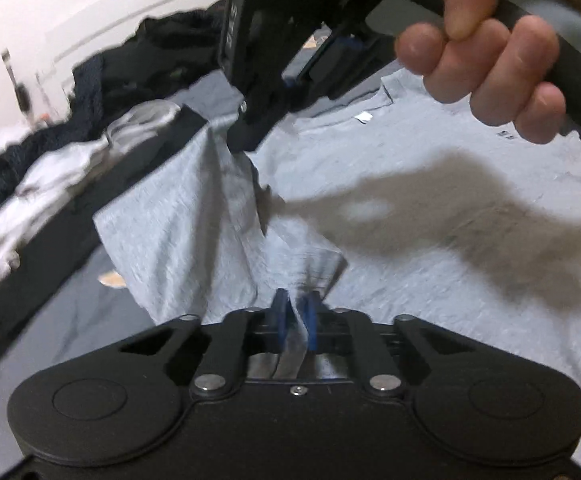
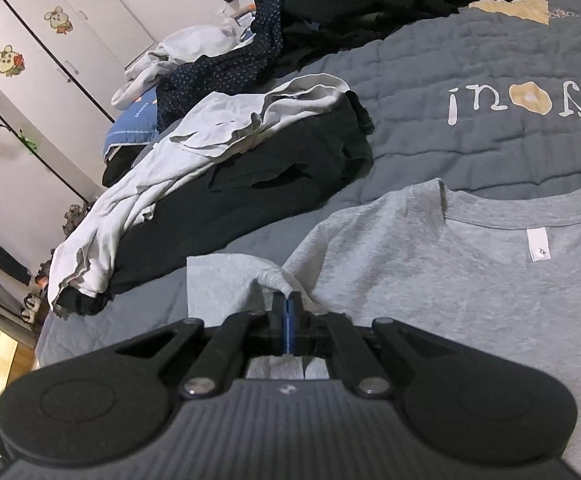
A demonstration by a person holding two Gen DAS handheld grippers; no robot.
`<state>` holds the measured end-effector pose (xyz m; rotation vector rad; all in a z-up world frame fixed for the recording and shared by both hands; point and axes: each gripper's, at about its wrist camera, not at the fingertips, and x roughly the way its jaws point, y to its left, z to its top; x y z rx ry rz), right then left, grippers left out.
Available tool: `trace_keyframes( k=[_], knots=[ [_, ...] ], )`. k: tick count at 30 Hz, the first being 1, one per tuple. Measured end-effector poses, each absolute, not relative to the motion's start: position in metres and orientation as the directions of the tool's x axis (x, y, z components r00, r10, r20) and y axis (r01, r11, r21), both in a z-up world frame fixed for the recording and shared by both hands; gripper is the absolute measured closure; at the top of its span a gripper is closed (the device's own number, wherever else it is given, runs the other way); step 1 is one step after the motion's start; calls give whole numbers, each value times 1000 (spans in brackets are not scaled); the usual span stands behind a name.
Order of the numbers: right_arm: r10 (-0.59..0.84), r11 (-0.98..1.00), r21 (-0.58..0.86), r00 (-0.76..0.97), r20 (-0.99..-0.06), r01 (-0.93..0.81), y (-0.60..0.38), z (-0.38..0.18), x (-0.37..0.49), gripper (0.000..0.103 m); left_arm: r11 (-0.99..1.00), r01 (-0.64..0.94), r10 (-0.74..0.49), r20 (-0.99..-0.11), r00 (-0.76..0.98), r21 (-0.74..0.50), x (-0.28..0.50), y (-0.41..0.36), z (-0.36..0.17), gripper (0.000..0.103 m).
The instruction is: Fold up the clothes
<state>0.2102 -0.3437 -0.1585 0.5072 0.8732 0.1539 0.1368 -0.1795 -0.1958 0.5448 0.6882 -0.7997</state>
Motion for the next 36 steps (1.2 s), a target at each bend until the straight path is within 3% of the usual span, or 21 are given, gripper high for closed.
trace_keyframes(
  k=[6, 12, 16, 20, 23, 27, 32, 36],
  knots=[
    [272, 899, 428, 642, -717, 97, -345, -159, 210, 103, 481, 874, -591, -713, 379, 66, 127, -142, -148, 101],
    [191, 974, 226, 505, -842, 9, -327, -191, 217, 102, 449, 882, -459, -811, 362, 139, 125, -153, -188, 100],
    [185, 972, 233, 533, -826, 23, -339, -186, 205, 99, 463, 881, -488, -803, 342, 94, 131, -145, -176, 98],
    [215, 955, 296, 612, -761, 33, -356, -157, 194, 99, 503, 864, -613, -714, 338, -23, 139, -126, -143, 96],
    [297, 930, 367, 642, -707, -27, -348, -139, 196, 98, 557, 828, -633, -675, 380, -56, 148, -119, -132, 95],
    [398, 903, 414, 578, -713, -111, -317, -151, 211, 98, 646, 762, -557, -704, 441, -34, 166, -118, -144, 92],
    [318, 928, 373, 521, -792, 0, -309, -198, 232, 98, 650, 760, -467, -789, 399, 0, 175, -127, -174, 92],
    [282, 924, 376, 544, -790, 68, -322, -210, 233, 99, 628, 777, -405, -829, 386, 55, 173, -136, -189, 91]
  ],
)
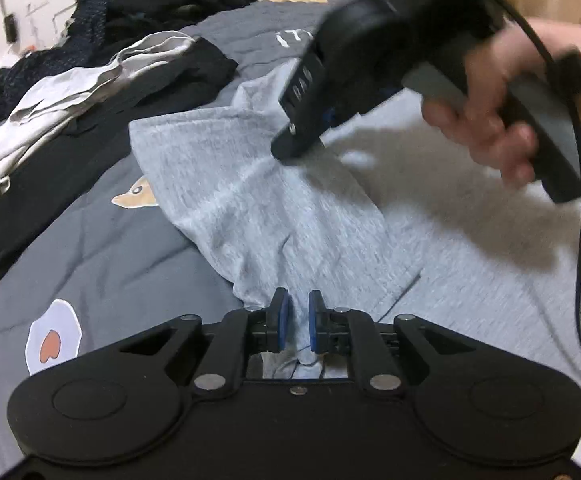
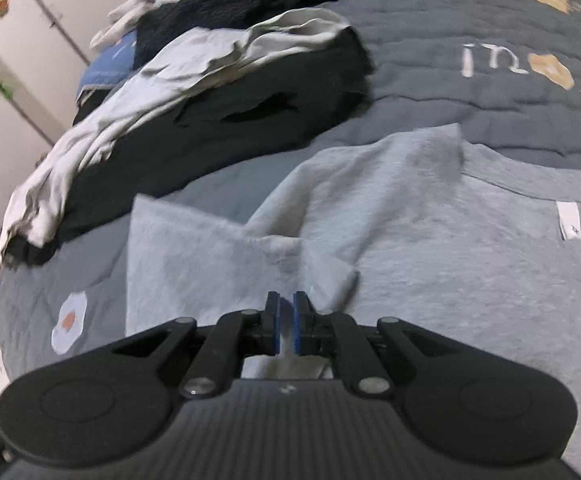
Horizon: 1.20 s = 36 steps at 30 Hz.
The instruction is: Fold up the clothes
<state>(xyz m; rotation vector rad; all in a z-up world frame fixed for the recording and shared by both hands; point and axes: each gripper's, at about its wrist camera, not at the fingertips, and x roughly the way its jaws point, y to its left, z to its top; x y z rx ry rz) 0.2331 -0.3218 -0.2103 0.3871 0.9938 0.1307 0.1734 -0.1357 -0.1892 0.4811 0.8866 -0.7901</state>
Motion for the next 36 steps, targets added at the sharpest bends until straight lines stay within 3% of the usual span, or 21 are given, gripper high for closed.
trace_keyframes(
  k=[9, 13, 18, 25, 30, 36],
  knots=[
    [304, 904, 420, 581, -755, 74, -339, -199, 224, 98, 680, 723, -554, -733, 394, -125, 186, -117, -158, 91],
    [348, 895, 446, 599, -721, 17, -331, -187, 218, 98, 701, 706, -507, -767, 393, -102, 189, -128, -168, 91],
    [320, 925, 379, 534, -782, 0, -311, -209, 224, 98, 694, 719, -420, -827, 375, -27, 187, -138, -189, 91],
    [354, 898, 440, 592, -724, 1, -334, -189, 199, 98, 705, 696, -527, -758, 385, -137, 192, -122, -166, 91],
    [266, 898, 435, 707, -655, 64, -398, -150, 137, 93, 674, 695, -649, -650, 396, -250, 189, -125, -141, 91],
    [28, 915, 324, 765, -643, 238, -471, -134, 63, 80, 650, 716, -678, -621, 393, -256, 176, -156, -134, 83]
  ],
)
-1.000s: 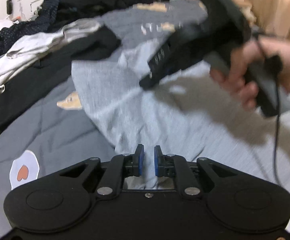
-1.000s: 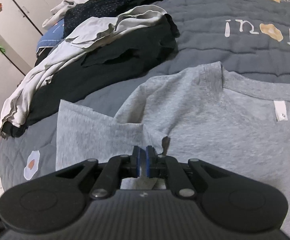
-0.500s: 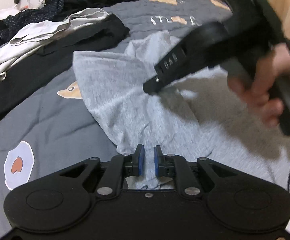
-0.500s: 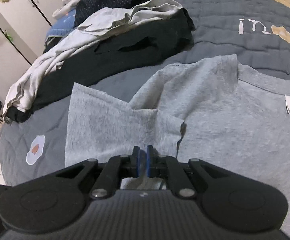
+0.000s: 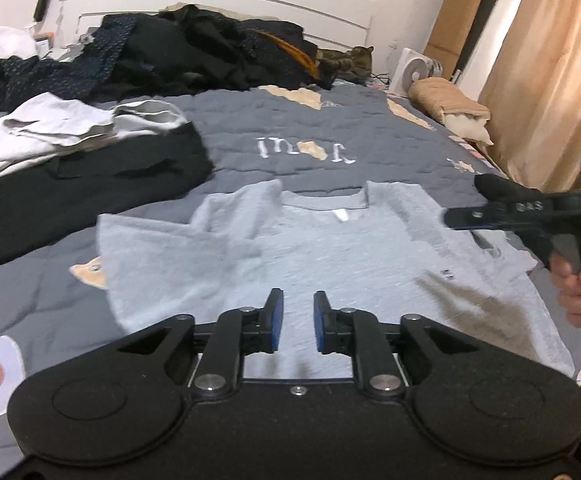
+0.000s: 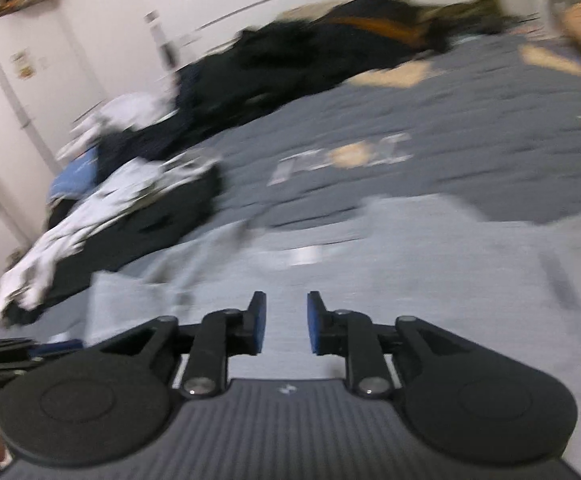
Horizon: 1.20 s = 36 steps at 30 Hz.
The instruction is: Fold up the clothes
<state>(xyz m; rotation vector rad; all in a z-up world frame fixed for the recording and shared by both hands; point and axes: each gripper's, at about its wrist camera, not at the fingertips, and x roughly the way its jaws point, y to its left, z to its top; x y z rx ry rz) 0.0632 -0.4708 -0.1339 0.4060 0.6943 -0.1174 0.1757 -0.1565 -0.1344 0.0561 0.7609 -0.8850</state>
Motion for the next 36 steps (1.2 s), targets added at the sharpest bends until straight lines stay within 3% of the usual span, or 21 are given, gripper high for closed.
trace_keyframes(
  k=[12, 27, 36],
  knots=[
    [-235, 874, 200, 745, -624, 443, -567, -141, -19, 74, 525, 794, -775, -558, 296, -307, 139, -243, -134, 82],
    [-329, 885, 23, 660, -675, 464, -621, -176, -43, 70, 444, 826, -806, -559, 197, -348, 110, -327, -155, 82],
    [-277, 681, 326, 642, -715, 656, -685, -198, -67, 66, 449, 825, -792, -580, 190, -344, 108, -335, -162, 82]
  ],
)
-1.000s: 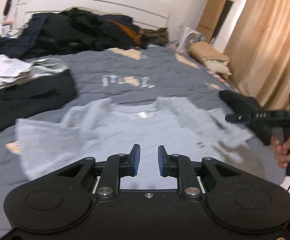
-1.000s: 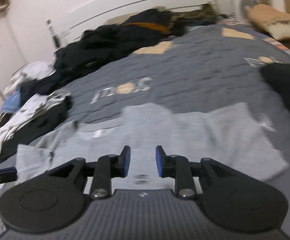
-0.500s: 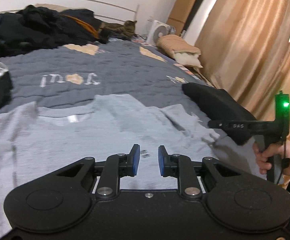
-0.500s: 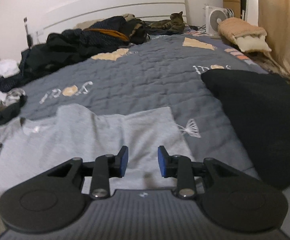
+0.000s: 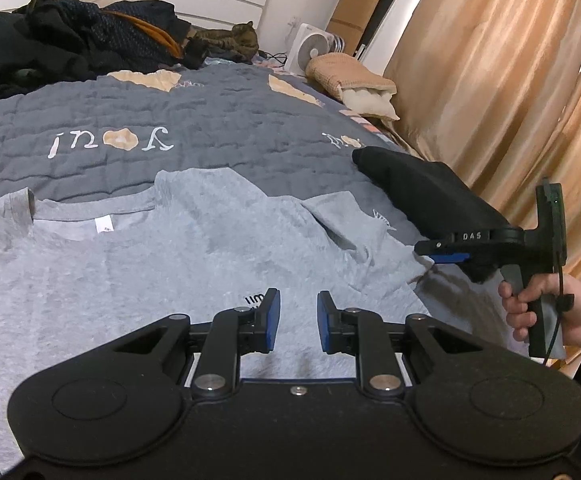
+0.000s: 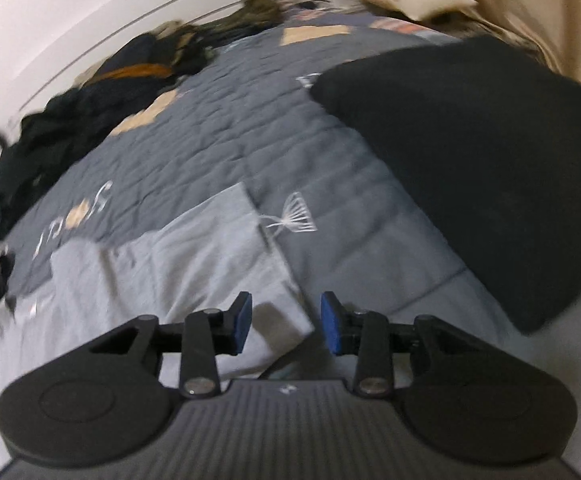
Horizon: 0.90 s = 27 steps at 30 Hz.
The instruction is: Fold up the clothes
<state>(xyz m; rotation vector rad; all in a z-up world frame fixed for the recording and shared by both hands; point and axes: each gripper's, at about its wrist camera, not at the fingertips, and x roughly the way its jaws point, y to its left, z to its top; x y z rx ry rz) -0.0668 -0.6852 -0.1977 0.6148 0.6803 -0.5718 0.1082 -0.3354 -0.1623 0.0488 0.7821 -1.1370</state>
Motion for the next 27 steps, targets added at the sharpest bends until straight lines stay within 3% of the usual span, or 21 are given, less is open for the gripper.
trace_keyframes(
  k=[11, 19, 21, 23, 27],
  knots=[
    [-160, 405, 577, 677, -719, 709, -702, -220, -80, 65, 454, 826, -786, -587, 195, -334, 109, -338, -163, 82],
    [-168, 331, 638, 708, -686, 696, -702, -230, -77, 67, 466, 820, -780, -593, 202, -333, 110, -337, -165, 82],
    [-170, 329, 661, 730, -662, 675, -702, -227, -79, 86, 467, 820, -778, -595, 204, -331, 110, -337, -165, 82],
    [-169, 343, 677, 752, -637, 651, -700, -223, -78, 99, 469, 820, -777, -595, 205, -330, 110, -336, -165, 82],
    [-178, 461, 682, 812, -556, 568, -685, -198, -73, 99, 478, 814, -774, -596, 213, -330, 112, -335, -165, 81]
  ],
)
